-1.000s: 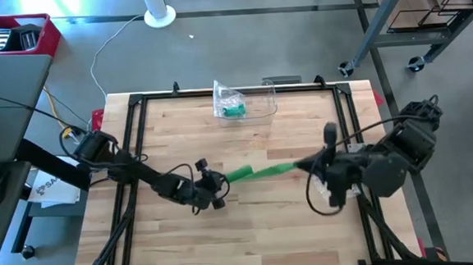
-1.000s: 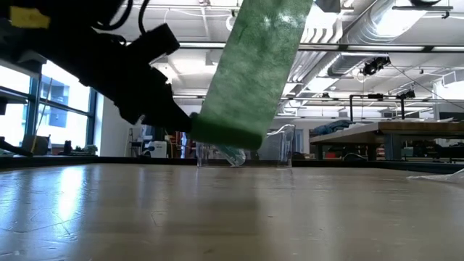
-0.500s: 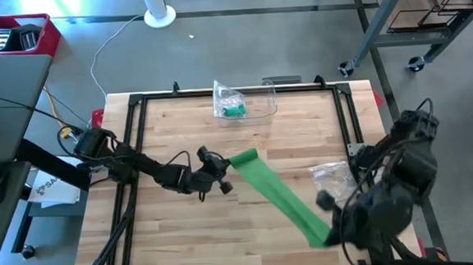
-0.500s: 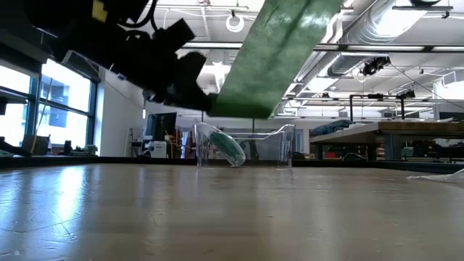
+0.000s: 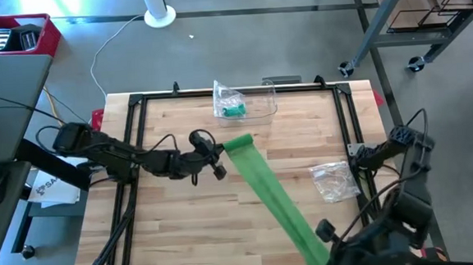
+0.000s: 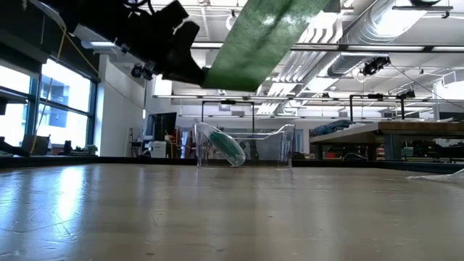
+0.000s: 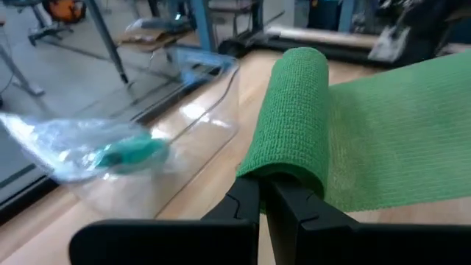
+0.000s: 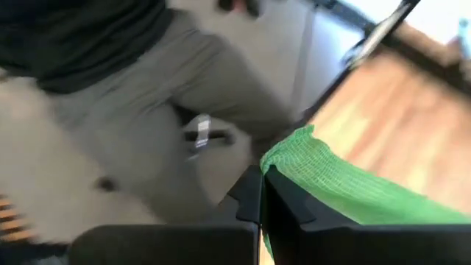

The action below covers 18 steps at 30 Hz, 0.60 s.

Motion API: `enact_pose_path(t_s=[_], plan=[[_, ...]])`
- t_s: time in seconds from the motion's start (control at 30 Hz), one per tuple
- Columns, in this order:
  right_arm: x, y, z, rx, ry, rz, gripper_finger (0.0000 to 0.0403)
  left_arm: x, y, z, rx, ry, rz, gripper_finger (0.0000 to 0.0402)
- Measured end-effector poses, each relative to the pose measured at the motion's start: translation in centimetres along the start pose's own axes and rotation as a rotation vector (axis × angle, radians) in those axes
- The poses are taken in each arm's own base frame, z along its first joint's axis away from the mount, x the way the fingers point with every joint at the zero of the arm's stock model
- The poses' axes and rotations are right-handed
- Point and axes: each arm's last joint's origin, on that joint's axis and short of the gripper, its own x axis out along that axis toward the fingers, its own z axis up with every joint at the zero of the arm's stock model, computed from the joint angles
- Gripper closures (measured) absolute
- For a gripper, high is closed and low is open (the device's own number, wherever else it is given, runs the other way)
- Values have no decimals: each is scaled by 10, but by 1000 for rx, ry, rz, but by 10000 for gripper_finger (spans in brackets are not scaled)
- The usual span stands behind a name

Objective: Roll bandage
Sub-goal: Roll the green bandage

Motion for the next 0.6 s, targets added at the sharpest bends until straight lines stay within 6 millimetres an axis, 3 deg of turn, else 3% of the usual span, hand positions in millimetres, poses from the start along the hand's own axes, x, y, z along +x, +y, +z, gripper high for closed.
enact_pose_path(t_s=[0.23,0.43,0.6], plan=[[-49,-8,10,-146,-136,-338,403,19,-12,-24,43,95,-136,401],[-97,-42,16,-187,-192,-623,403,34,-38,-52,44,128,-341,401],[-139,-78,14,-130,-229,-759,403,50,-57,-64,17,167,-446,401]])
